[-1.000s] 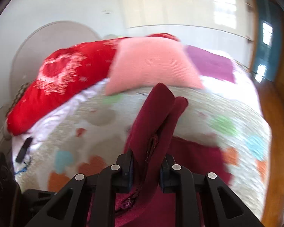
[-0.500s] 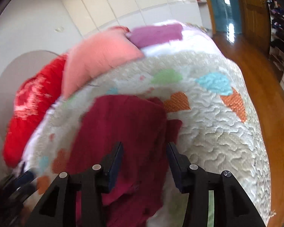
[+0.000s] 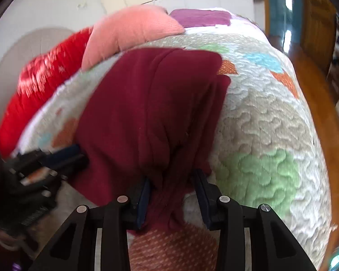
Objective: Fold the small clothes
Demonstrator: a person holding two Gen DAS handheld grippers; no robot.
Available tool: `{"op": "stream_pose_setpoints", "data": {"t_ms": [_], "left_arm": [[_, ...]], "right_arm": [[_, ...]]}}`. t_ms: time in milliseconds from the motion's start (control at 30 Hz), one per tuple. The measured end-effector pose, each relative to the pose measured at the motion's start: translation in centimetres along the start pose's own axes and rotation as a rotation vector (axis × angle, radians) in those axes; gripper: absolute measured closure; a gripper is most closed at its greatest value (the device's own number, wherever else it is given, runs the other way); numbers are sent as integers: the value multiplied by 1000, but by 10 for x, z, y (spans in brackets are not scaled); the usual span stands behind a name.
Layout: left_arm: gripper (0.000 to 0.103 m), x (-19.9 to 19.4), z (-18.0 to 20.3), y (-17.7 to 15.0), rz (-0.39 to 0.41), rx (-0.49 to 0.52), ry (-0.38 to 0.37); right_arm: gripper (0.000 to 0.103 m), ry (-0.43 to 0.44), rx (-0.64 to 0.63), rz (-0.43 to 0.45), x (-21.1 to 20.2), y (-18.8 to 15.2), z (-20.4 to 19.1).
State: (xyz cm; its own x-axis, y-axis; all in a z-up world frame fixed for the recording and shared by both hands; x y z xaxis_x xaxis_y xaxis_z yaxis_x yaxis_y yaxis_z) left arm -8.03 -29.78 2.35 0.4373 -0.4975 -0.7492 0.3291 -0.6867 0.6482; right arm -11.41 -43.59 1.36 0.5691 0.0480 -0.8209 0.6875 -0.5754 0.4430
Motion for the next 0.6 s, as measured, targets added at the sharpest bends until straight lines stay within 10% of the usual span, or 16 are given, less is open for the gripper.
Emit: {"op": "stream_pose_setpoints", "data": {"t_ms": [300, 500, 600], "left_arm": [[81, -21, -20, 17, 59, -43, 77], [81, 11, -21, 10, -23, -64, 69], [81, 11, -20, 10, -17, -55, 81]], "right_arm": [[66, 102, 41, 215, -53, 30, -28], [68, -78, -10, 74, 21, 29, -13], [66, -18, 37, 87, 16, 31, -5]]}}
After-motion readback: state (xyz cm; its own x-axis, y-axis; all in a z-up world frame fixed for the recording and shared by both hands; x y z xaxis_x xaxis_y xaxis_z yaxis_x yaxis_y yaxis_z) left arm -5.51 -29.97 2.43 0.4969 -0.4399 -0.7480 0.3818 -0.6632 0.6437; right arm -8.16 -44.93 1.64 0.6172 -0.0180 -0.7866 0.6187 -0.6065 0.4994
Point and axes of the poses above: each gripper's, at about its wrist camera, not at the fingertips, and x roughly the way its jaws point, z to its right, y to its top, the point moved 5 cm from there along x, roughly the way its jaws point, and after that the axes turned 15 degrees about x, right-handed, at the moved point
